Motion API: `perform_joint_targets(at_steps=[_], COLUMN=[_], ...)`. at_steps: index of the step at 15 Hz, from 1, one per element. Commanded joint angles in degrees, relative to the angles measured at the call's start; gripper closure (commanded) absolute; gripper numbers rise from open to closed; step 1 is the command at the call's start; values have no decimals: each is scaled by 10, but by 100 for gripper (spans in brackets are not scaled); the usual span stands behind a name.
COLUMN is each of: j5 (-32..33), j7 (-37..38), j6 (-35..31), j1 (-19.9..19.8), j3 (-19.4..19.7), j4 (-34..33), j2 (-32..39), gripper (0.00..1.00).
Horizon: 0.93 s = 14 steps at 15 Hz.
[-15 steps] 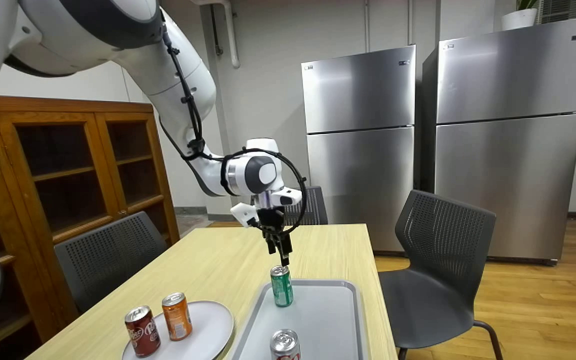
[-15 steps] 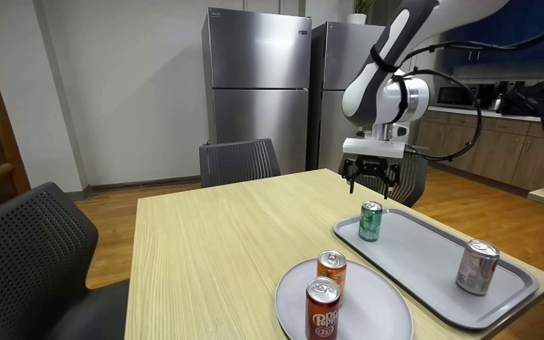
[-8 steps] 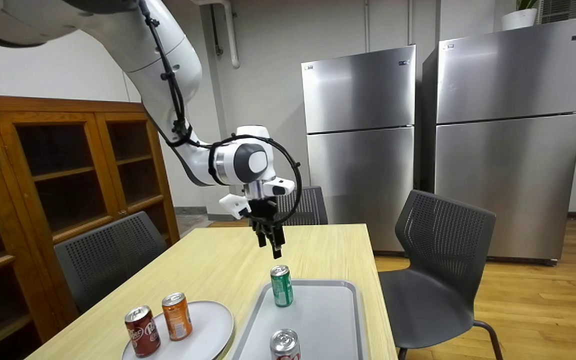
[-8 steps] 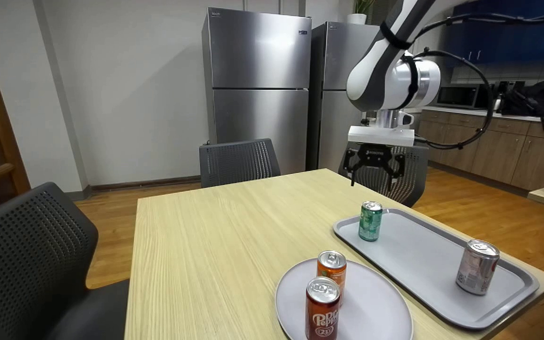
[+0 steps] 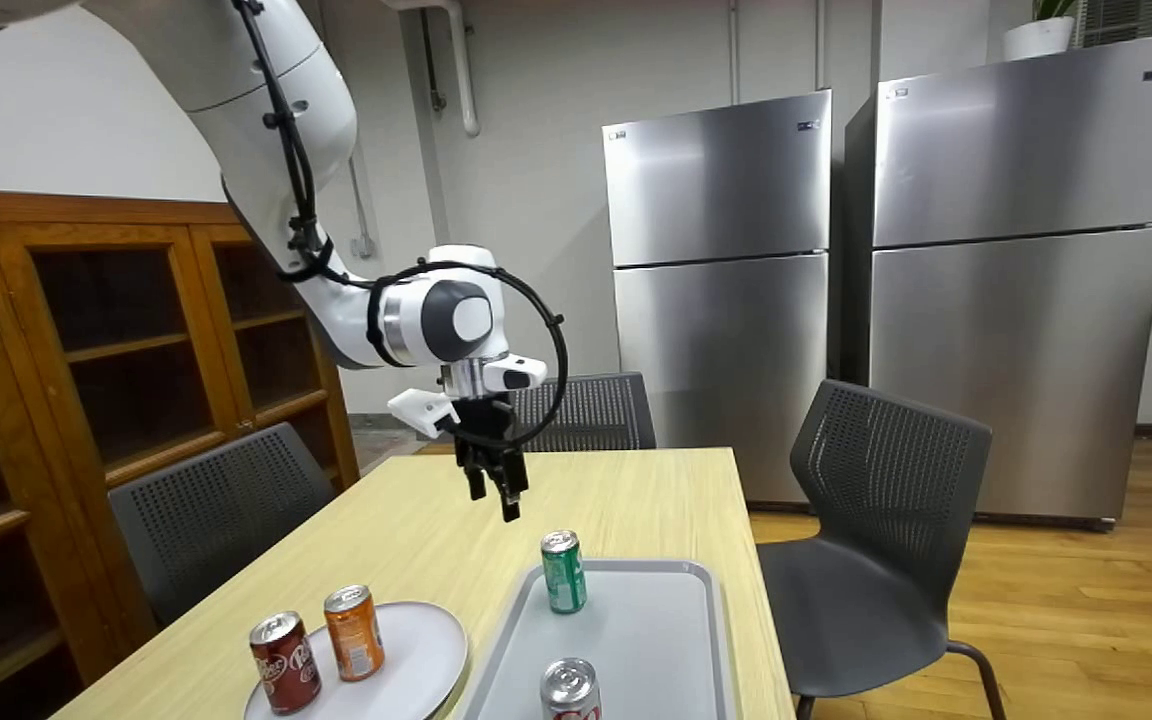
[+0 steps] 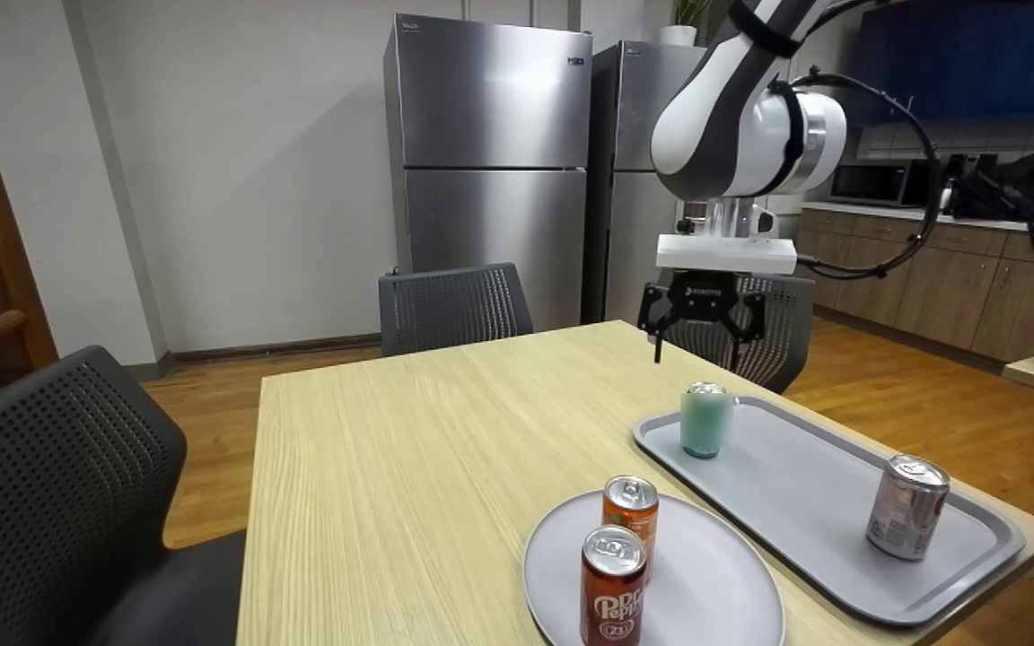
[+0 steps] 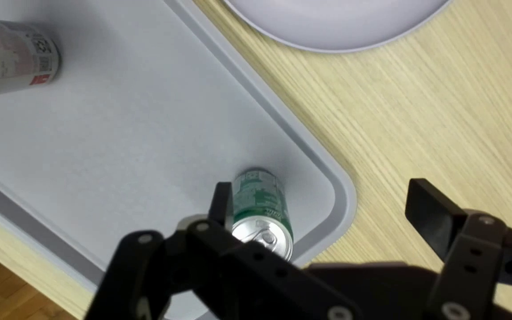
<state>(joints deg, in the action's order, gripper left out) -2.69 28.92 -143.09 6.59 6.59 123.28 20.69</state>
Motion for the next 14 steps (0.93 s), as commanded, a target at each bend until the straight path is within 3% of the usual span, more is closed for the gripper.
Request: perform_joint_targets(at_steps=[1,2,14], j5=[9,5,5], j7=[-19,-2,-9], j6=[5,1,1], j1=[4,0,1], j3=[-18,-14,-21], j4=[46,16,32], j2=[-43,-12,-23], gripper=[0,0,0])
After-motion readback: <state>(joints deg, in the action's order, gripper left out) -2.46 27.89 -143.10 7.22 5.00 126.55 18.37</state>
